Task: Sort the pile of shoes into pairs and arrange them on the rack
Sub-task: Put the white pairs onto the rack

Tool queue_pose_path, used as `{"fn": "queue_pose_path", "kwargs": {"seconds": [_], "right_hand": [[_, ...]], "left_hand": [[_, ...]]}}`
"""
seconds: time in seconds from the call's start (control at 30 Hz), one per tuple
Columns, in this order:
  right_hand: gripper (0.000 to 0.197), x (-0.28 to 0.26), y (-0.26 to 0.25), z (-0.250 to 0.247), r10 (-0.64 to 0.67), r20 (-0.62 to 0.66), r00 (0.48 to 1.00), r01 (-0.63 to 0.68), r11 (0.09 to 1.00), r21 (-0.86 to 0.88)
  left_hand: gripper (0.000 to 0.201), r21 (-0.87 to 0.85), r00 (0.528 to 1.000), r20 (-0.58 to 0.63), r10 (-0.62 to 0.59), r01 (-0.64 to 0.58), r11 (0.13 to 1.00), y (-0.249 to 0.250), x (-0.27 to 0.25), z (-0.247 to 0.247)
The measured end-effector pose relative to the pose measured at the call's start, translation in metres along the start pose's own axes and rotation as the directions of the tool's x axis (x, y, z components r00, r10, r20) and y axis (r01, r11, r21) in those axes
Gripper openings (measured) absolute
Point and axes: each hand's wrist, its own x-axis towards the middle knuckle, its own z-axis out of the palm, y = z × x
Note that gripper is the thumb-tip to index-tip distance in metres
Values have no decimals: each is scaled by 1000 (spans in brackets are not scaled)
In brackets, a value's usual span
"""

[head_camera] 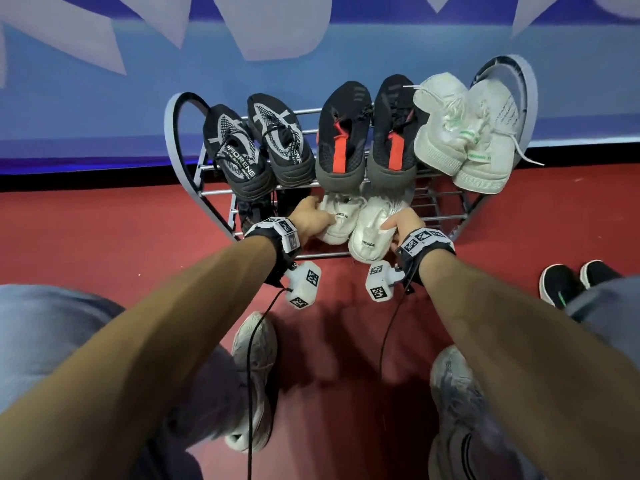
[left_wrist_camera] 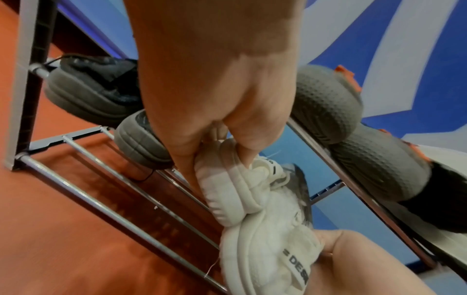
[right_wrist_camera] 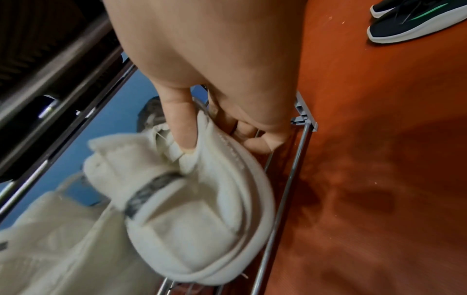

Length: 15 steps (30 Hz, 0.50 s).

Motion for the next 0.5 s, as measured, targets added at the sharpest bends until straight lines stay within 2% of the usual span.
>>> {"fn": "queue_pose_path", "kwargs": {"seconds": [0.03, 0.13, 0.2, 0.27, 0.33, 0.4, 0.43, 0.5], "right_hand": [[23, 6, -2, 1, -18, -21, 1000, 19, 998, 52], [73, 18, 0, 6, -74, -57, 996, 85, 968, 238], [87, 37, 5, 11, -70, -88, 994, 97, 932, 349], [80, 31, 7, 13, -50, -109, 993, 92, 901, 425], [73, 30, 8, 14, -62, -144, 988, 121, 883, 453], [91, 12, 4, 17, -82, -171, 982, 153, 874, 461], [92, 4, 2, 20, -111, -188, 976, 187, 867, 462], [73, 1, -3, 25, -143, -219, 965, 232, 854, 466]], "left_hand": [[57, -35, 1000, 0, 0, 0, 999, -4, 8, 3], [58, -104, 999, -35, 13, -17, 994, -12, 18, 10], [45, -162, 996, -87, 29, -43, 986, -14, 20, 16], [34, -185, 988, -154, 20, -49, 982, -17, 26, 22], [26, -171, 986, -167, -16, -13, 985, -24, 38, 26], [31, -106, 985, -160, -66, 49, 993, -36, 55, 28], [36, -79, 986, -139, -89, 78, 994, -36, 53, 28], [36, -62, 990, -83, -116, 111, 992, -25, 36, 28]]}}
